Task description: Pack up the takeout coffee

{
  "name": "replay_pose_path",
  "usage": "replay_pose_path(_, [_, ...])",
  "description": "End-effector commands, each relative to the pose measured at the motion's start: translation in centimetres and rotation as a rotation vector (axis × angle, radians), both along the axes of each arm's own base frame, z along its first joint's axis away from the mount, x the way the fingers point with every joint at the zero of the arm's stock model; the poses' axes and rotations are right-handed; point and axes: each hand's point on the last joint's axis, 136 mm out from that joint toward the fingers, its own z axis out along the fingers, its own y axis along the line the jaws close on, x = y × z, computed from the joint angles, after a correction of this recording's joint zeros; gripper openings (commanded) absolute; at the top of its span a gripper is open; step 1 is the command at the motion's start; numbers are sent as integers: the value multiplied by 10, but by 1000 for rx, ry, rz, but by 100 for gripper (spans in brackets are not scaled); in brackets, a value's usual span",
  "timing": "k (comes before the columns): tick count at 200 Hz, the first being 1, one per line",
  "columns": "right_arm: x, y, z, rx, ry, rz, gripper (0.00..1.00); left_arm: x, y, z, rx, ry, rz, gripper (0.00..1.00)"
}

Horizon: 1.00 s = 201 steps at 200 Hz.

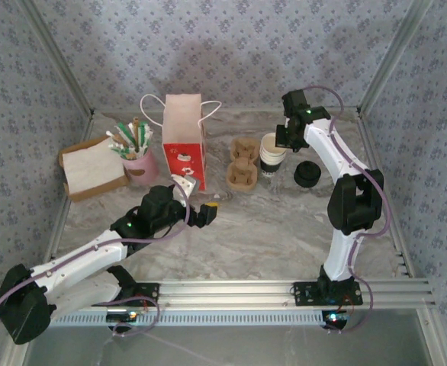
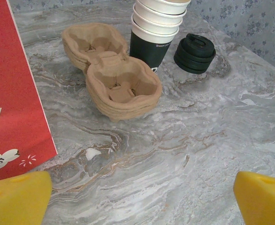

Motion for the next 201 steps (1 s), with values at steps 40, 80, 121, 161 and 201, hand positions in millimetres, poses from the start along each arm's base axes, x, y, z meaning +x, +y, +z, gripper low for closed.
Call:
replay_pose_path(40, [-3,2,25,41,-46,-13,1,3,-4,18,-14,-41,-4,99])
replay_pose_path(80, [-6,-1,33,49,-66,-22,1,3,-4,18,-15,-42,-4,99])
replay_pose_path(121, [-7,-3,36,64,-75,-29,0,3,-5,18,-13,-41,-5,99])
replay_pose_path(161, [-8,-2,30,105,-64,-32,0,3,-5,18,-14,-41,-4,100])
replay_pose_path(201, [-11,-6,32,128,-69,-45,0,3,-5,17,-13,-40,-5,100])
